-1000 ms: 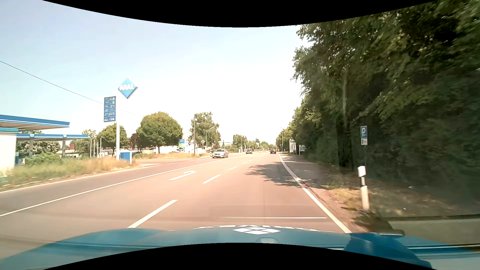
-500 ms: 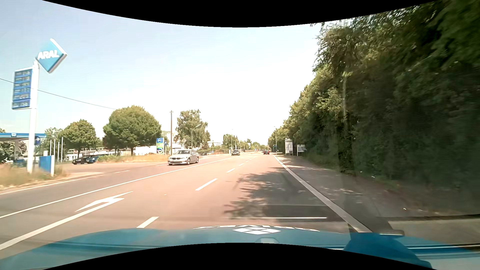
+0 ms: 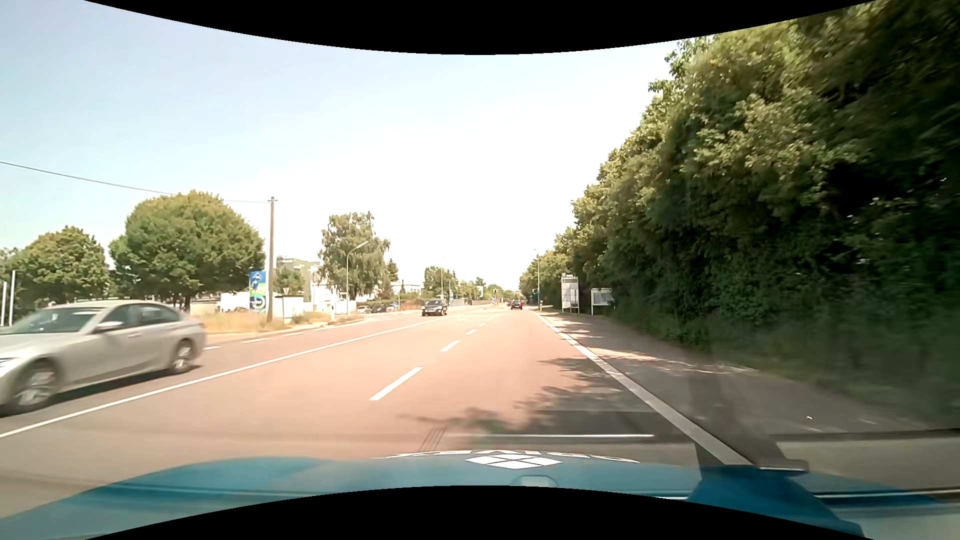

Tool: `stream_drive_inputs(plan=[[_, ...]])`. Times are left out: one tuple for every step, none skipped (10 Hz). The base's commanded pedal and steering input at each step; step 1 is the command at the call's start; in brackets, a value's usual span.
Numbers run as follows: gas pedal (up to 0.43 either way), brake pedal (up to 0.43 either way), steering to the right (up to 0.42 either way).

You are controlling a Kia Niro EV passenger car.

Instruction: Follow the waypoints while adhering to traffic rules and regulations

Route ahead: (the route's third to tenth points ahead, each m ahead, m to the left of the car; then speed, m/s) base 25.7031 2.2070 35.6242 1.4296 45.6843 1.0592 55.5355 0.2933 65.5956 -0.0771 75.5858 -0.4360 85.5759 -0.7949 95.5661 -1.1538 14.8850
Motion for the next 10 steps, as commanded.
stream_drive_inputs(plan=[[0.197, 0.0, 0.023], [0.197, 0.0, 0.022], [0.197, 0.0, 0.017], [0.197, 0.0, 0.012], [0.197, 0.0, 0.009], [0.197, 0.0, 0.008], [0.197, 0.0, 0.007], [0.197, 0.0, 0.006], [0.197, 0.0, 0.006], [0.197, 0.0, 0.006]])
